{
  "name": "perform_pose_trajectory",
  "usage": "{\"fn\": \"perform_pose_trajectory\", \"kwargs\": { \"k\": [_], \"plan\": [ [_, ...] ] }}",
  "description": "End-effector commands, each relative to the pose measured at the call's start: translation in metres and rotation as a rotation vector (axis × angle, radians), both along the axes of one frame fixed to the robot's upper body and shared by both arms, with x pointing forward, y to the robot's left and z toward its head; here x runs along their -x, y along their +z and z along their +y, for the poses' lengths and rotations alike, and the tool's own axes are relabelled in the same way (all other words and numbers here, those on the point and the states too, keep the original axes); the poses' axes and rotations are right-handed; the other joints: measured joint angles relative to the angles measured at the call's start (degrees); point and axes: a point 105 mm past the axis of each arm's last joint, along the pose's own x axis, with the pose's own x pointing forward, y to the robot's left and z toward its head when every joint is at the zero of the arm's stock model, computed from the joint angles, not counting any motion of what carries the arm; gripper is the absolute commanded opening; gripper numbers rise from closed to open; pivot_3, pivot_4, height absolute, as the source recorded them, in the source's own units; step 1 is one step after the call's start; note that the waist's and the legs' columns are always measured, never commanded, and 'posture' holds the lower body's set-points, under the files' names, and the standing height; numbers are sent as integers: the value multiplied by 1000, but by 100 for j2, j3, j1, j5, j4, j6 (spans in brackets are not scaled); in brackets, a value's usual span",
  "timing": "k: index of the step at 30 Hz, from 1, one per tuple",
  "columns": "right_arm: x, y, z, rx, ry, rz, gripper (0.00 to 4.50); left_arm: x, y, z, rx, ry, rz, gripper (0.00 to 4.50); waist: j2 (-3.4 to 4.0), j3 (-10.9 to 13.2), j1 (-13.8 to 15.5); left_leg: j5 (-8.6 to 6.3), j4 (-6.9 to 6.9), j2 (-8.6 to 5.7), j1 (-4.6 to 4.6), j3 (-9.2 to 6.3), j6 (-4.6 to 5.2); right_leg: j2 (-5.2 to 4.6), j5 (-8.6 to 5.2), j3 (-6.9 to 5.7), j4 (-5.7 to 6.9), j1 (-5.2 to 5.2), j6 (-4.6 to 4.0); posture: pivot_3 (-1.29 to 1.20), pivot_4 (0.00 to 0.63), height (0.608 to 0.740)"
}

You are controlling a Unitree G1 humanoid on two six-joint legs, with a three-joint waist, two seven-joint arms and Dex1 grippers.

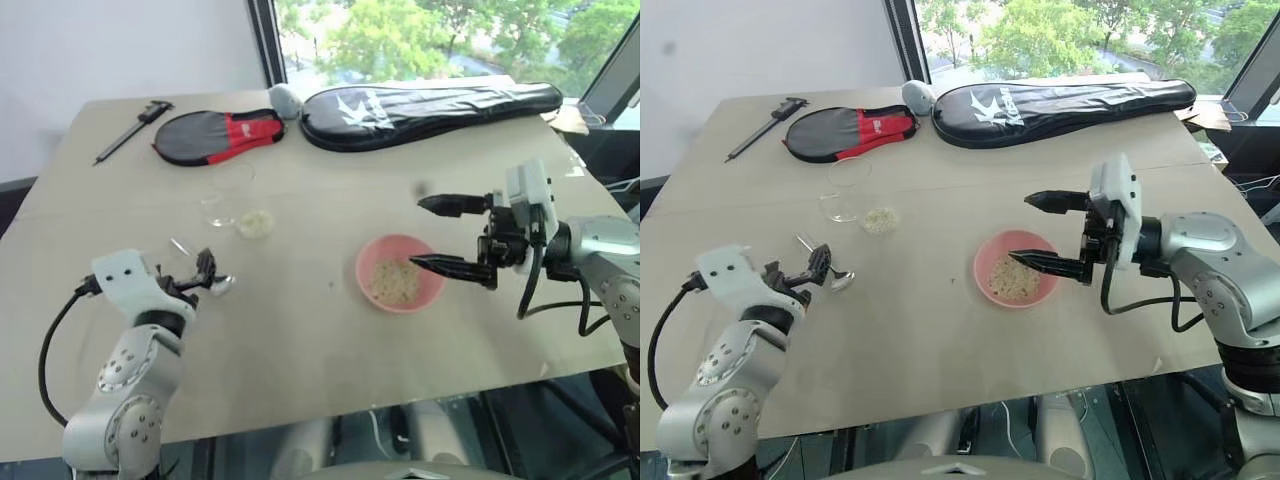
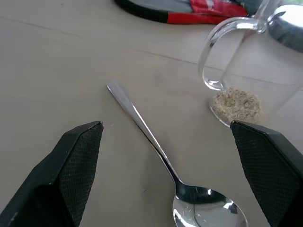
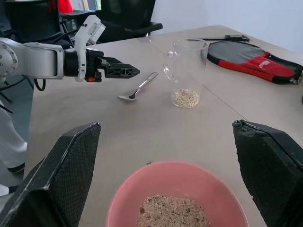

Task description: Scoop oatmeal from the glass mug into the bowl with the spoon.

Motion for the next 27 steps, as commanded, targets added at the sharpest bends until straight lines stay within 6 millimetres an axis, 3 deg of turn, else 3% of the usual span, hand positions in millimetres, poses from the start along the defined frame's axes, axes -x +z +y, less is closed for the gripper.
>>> {"fn": "perform_pose_trajectory", "kwargs": {
  "k": [1, 8, 14, 17, 21, 25, 27],
  "plan": [
    [15, 13, 11, -11, 66, -40, 4500, -9, -8, 4, -35, 34, 68, 4467, 0, 0, -1, 1, 0, 1, 0, -3, -1, 2, 0, -3, 1, 0, 0, 0, 150, 740],
    [23, 9, 19, -5, 100, -16, 4500, -28, -33, -3, -39, 17, 188, 4467, -1, 0, -7, 7, 0, 0, 1, -4, -11, 3, 1, -2, 4, 0, 0, 0, 150, 740],
    [22, 7, 17, 0, 90, -21, 4500, -31, -43, -11, -72, -17, 253, 4467, 1, -1, -5, 15, -2, -2, 2, -4, -25, -4, 1, -1, 5, -1, -1, 0, 150, 740],
    [22, 6, 17, -1, 85, -23, 4500, -25, -51, -2, 5, 63, 285, 3620, 3, -3, -2, 13, -2, -3, 3, -3, -21, -7, 1, -1, 5, 0, 0, 0, 150, 740],
    [20, 5, 16, -1, 73, -26, 4500, -12, -64, 17, 66, 198, 341, 1993, 11, -8, -2, 14, -2, -4, 4, -3, -24, -8, 1, 0, 5, 0, 0, 0, 150, 740],
    [18, 5, 15, -14, 64, -25, 4500, -3, -74, 23, 128, 254, 365, 287, 34, -25, -15, 16, -4, -4, 7, 3, -28, -9, 1, 8, 5, 0, 1, 0, 150, 740],
    [17, 5, 16, -15, 62, -27, 4500, 1, -77, 25, 123, 261, 374, 48, 53, -43, -18, 15, -5, -4, 9, 4, -27, -8, 1, 7, 5, 1, 1, 0, 150, 740]
  ]
}}
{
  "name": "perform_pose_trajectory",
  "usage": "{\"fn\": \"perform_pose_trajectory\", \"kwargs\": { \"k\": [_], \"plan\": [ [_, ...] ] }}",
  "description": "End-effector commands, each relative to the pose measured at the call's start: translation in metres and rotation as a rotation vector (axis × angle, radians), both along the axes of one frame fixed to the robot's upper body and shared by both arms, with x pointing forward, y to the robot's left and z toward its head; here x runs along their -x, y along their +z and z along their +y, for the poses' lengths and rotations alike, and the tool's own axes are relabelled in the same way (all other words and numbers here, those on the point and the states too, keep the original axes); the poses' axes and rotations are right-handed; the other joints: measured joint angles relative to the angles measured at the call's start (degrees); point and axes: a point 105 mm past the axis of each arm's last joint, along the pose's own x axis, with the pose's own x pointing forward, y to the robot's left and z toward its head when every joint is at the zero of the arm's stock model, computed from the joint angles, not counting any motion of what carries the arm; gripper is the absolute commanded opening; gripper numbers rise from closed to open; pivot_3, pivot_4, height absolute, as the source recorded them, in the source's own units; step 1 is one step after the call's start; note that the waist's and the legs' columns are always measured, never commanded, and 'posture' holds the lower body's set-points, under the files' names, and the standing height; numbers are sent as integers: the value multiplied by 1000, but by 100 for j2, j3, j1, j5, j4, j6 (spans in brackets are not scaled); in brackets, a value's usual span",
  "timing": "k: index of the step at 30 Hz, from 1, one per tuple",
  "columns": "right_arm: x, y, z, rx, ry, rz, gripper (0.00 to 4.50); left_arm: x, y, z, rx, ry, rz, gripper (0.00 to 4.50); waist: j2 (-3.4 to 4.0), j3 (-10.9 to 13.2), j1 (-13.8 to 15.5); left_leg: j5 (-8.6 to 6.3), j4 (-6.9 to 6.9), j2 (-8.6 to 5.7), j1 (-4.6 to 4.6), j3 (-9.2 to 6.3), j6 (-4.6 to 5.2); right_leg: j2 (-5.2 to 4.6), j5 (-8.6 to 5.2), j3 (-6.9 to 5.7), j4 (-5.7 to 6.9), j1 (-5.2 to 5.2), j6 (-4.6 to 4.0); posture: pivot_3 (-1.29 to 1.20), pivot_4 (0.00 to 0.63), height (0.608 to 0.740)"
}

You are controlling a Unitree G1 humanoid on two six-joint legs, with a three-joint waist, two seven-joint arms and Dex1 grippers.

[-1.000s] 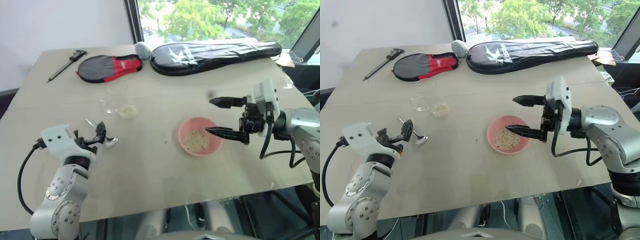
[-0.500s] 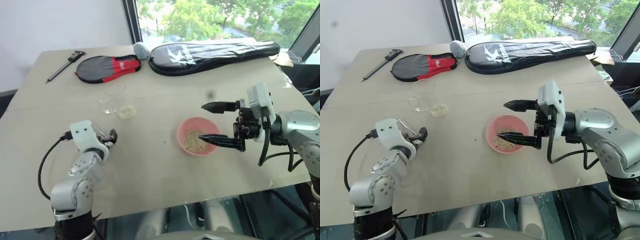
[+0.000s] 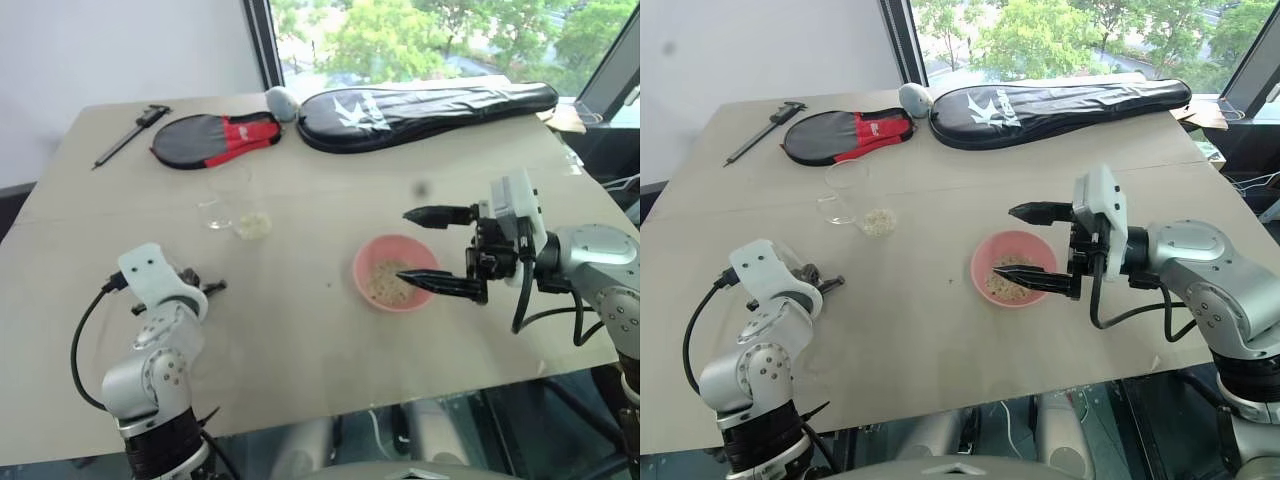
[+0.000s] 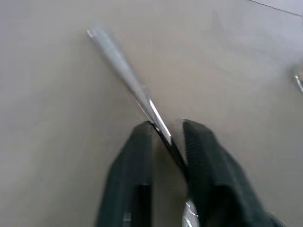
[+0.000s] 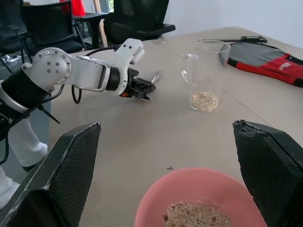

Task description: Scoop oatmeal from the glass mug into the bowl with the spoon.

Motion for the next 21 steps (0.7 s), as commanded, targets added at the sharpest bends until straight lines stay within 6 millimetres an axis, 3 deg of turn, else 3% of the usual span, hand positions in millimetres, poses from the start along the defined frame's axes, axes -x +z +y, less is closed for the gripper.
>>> {"fn": "perform_pose_trajectory", "kwargs": {
  "k": [1, 6, 9, 13, 16, 21],
  "plan": [
    [2, 7, 1, -16, 7, -45, 4500, 22, -39, 12, 26, 67, 170, 48, 16, -10, -15, -2, 0, 0, 2, 2, 4, 1, 0, 1, 0, 1, 0, 0, 150, 740],
    [1, 5, 2, -15, 8, -48, 4500, 22, -25, 17, 6, 91, 65, 48, 25, -16, -68, -11, -4, 4, 9, 10, 20, 9, -2, 10, 3, 1, 3, 0, 150, 740],
    [0, 6, 3, -20, 11, -50, 4500, 14, 14, 15, -93, 30, -147, 48, 18, -12, -93, -11, -4, 5, 8, 9, 19, 9, -1, 10, 3, 0, 2, 0, 150, 740],
    [-2, 6, 4, -29, 10, -49, 4500, 25, 56, 18, -110, 21, -434, 48, -12, 5, -77, -10, -4, 8, -2, 1, 19, 2, -1, 3, 0, -4, -1, 0, 150, 740],
    [-5, 7, 4, -40, -1, -41, 4500, 33, 77, 10, -114, -46, -583, 48, -26, 14, -32, -8, -3, 8, -16, 0, 14, -9, 0, 2, -4, -13, -2, 0, 150, 740],
    [-8, 11, 6, -105, -6, 29, 4500, 47, 105, -28, -80, -354, -778, 48, -34, 19, 14, -2, -4, 5, -30, 3, 4, -15, -1, 2, -15, -18, -5, 0, 150, 740]
  ]
}}
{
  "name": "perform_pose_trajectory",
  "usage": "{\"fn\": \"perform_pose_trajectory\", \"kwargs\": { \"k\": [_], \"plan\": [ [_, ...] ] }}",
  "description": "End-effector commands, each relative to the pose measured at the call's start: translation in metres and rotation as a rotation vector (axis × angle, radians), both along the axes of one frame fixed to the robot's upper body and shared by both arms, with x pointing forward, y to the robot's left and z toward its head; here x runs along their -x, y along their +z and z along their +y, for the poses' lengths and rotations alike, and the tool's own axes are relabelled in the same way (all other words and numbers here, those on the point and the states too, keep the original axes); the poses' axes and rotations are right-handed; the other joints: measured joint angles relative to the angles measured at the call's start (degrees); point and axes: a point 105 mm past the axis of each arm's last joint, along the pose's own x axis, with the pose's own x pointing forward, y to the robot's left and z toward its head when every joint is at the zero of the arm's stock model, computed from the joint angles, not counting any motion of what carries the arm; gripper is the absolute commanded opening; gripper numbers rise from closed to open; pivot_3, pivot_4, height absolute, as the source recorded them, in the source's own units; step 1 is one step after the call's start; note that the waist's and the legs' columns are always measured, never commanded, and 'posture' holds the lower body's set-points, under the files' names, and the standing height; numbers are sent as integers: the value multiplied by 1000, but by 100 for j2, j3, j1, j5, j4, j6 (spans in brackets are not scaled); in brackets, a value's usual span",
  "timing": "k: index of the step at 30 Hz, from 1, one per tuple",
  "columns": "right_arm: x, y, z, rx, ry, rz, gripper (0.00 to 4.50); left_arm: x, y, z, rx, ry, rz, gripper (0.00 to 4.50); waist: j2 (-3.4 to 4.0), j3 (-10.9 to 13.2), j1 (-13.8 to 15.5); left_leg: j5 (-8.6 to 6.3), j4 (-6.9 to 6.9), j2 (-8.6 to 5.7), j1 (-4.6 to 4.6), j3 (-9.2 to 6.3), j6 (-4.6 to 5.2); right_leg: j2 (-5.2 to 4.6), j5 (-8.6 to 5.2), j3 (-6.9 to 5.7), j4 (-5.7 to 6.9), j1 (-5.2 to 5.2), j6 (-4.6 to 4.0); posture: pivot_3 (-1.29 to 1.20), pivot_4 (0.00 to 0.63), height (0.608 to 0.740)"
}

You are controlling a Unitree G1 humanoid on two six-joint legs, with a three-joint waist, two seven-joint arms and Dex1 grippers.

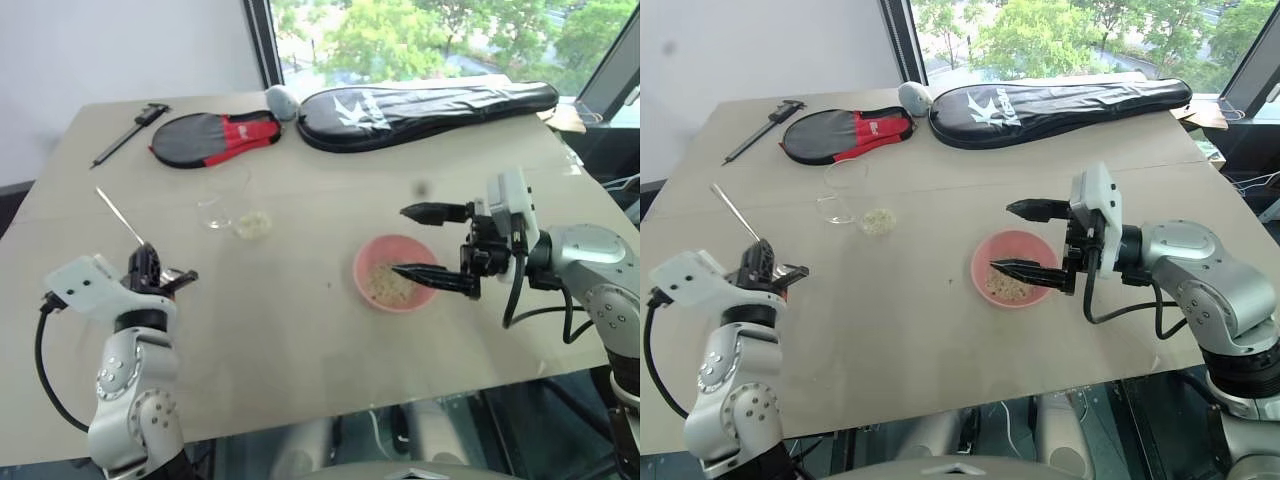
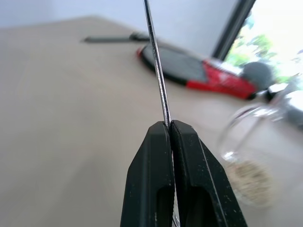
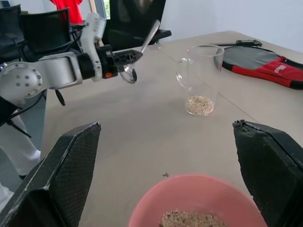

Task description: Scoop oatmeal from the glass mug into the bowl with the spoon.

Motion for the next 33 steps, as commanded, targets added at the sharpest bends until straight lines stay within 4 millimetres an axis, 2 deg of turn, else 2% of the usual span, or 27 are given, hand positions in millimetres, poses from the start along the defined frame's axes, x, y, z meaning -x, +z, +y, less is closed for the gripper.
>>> {"fn": "perform_pose_trajectory", "kwargs": {
  "k": [1, 5, 10, 13, 22, 27, 33],
  "plan": [
    [1, 14, 2, -64, 16, 6, 4500, 14, 36, -31, -49, -242, -176, 48, -11, 7, 0, -4, 0, -1, -4, -2, 7, 2, 0, -4, -2, -1, 0, 0, 150, 740],
    [-1, 19, 7, -116, 31, 65, 4500, 21, 42, -65, -65, -526, -176, 48, -13, 10, -5, -9, 0, 1, -9, -3, 17, 13, -1, -6, -2, -7, 0, 0, 150, 740],
    [-5, 23, 19, -179, 73, 153, 4500, 32, 27, -112, -111, -896, -70, 48, -8, 13, -21, -9, 0, 0, -4, 0, 20, 26, -11, -3, 4, -7, -16, 0, 150, 740],
    [-6, 24, 27, -218, 118, 225, 4500, 39, 20, -128, -104, -1063, -32, 48, -7, 14, -26, -9, 0, 2, -2, 1, 21, 31, -13, -2, 9, -8, -19, 0, 150, 740],
    [-10, 18, 47, -290, 233, 432, 4500, 48, 17, -145, -100, -1376, 4, 48, -1, 18, -45, -9, -1, 6, 1, 0, 20, 39, -13, -2, 14, -9, -21, 0, 150, 740],
    [1, 19, 56, -273, 318, 459, 4500, 44, 13, -147, -124, -1437, 25, 48, 6, 22, -100, -8, -2, 5, -1, 1, 20, 40, -6, 0, 14, -12, -10, 0, 150, 740],
    [8, 16, 63, -225, 335, 443, 4500, 40, 11, -150, -123, -1448, 22, 48, 9, 24, -155, -8, -4, 5, -3, 1, 19, 37, -1, 4, 12, -16, -2, 0, 150, 740]
  ]
}}
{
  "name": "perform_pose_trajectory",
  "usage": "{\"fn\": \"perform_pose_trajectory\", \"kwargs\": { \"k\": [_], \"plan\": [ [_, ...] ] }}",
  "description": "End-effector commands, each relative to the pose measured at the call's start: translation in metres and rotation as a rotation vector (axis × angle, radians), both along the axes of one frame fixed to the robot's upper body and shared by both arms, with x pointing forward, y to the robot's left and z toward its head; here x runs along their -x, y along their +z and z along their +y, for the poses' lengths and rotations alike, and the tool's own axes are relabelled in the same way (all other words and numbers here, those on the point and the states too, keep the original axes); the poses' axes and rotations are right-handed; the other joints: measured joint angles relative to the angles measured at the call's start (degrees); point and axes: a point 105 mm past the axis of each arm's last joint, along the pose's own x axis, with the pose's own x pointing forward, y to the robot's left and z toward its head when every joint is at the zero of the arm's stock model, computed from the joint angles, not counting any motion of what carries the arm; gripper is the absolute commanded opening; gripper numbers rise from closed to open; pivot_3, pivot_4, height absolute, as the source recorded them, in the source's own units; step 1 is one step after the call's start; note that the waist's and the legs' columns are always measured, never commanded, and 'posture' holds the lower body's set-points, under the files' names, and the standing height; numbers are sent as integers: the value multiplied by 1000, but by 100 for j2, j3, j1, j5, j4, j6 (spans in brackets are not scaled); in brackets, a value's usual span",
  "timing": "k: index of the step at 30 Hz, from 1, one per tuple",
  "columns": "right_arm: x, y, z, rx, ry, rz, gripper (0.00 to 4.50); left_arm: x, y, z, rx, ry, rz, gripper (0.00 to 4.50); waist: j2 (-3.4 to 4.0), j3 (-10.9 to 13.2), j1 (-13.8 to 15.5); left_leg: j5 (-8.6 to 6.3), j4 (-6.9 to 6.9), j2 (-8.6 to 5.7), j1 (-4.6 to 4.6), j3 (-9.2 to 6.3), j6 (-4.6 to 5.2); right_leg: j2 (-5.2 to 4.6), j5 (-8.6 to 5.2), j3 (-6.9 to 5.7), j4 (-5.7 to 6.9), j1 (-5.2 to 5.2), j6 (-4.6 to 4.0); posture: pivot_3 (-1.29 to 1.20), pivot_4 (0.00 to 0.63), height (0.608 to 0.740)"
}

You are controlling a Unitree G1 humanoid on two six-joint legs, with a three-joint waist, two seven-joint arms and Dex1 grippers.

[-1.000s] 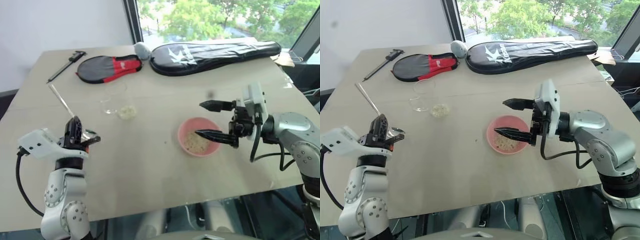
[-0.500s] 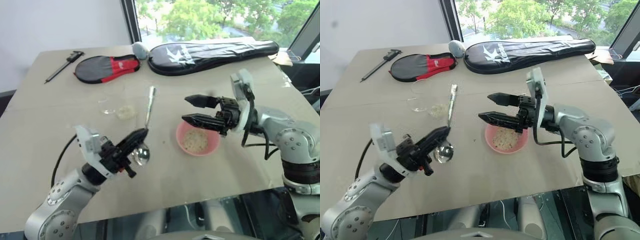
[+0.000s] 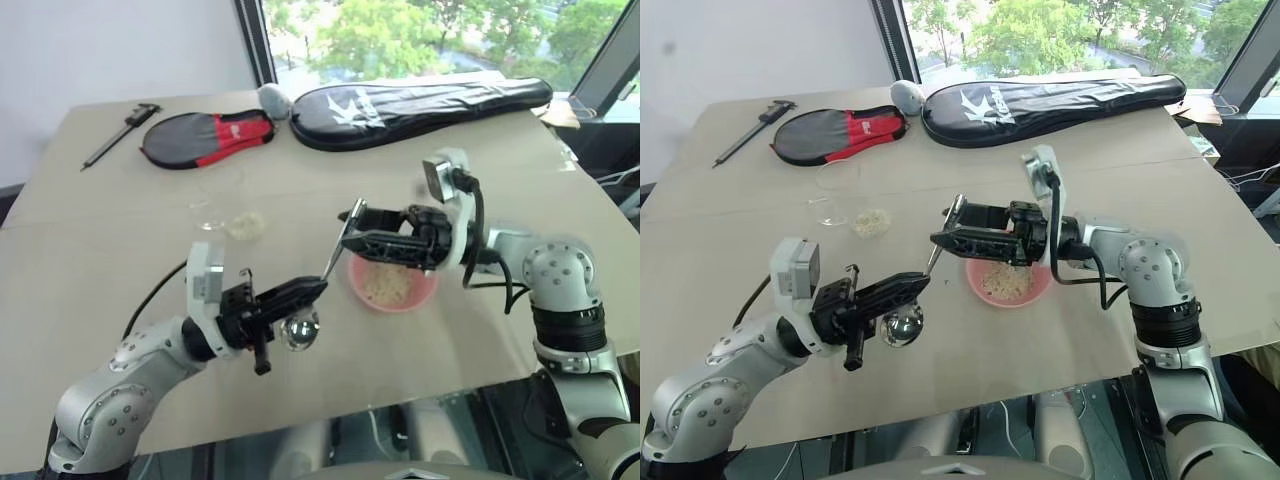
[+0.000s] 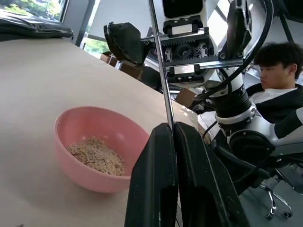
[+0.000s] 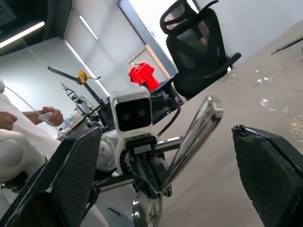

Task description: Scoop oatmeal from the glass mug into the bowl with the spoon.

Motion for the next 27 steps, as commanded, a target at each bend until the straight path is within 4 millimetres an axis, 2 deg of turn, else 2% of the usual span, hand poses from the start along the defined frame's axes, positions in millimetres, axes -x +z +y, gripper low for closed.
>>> {"fn": "perform_pose_trajectory", "kwargs": {
  "k": [1, 3, 6, 9, 10, 11, 22, 26, 27],
  "plan": [
    [12, 9, 6, 13, 35, -80, 4254, -1, 2, -3, 4, -13, -28, 9, 0, 0, -2, 0, -1, 0, -1, 0, 0, 0, 0, 0, 0, -2, 0, 0, 150, 740],
    [13, 7, 8, 30, 28, -99, 3713, 0, 0, -5, 1, -16, -25, 0, 1, 0, -3, 0, -1, 0, -1, -1, 0, 0, 0, 0, 1, -3, 1, 0, 150, 740],
    [10, 10, 8, 15, 11, -96, 2362, 0, -4, -4, -10, -18, -19, 0, 1, 1, -4, 0, -2, 0, -1, -1, 0, -1, 0, 0, 1, -4, 1, 0, 150, 740],
    [8, 10, 6, 12, 1, -94, 703, 1, -5, -3, -13, -21, -15, 0, 2, 1, -4, 0, -2, 0, -1, -1, 0, -1, 0, 0, 1, -4, 1, 0, 150, 740],
    [8, 9, 5, 13, -1, -94, 292, 1, -5, -3, -11, -21, -14, 0, 2, 1, -5, 0, -2, 0, -1, -1, 0, -1, 0, 0, 1, -4, 1, 0, 150, 740],
    [7, 9, 5, 13, -4, -93, 124, 1, -5, -2, -11, -22, -13, 0, 2, 1, -5, 0, -2, 0, -1, -1, 0, -1, 0, 0, 1, -4, 1, 0, 150, 740],
    [3, 4, 2, 34, -29, -82, 124, -11, -5, 20, -36, 88, -4, 0, 3, 2, -7, -1, -3, 0, -2, -1, 1, -2, 0, 0, 1, -6, 1, 0, 150, 740],
    [-11, 13, 3, -40, -120, -40, 0, -21, -8, 24, -78, 195, -29, 1279, 3, 2, -5, 0, -4, 0, -2, -3, 0, -1, 1, -1, 1, -6, 2, 0, 150, 740],
    [-14, 14, 2, -49, -137, -29, 0, -22, -10, 25, -91, 217, -24, 1716, 3, 2, -4, 0, -4, 0, -1, -3, 0, -2, 1, 0, 1, -6, 2, 0, 150, 740]
  ]
}}
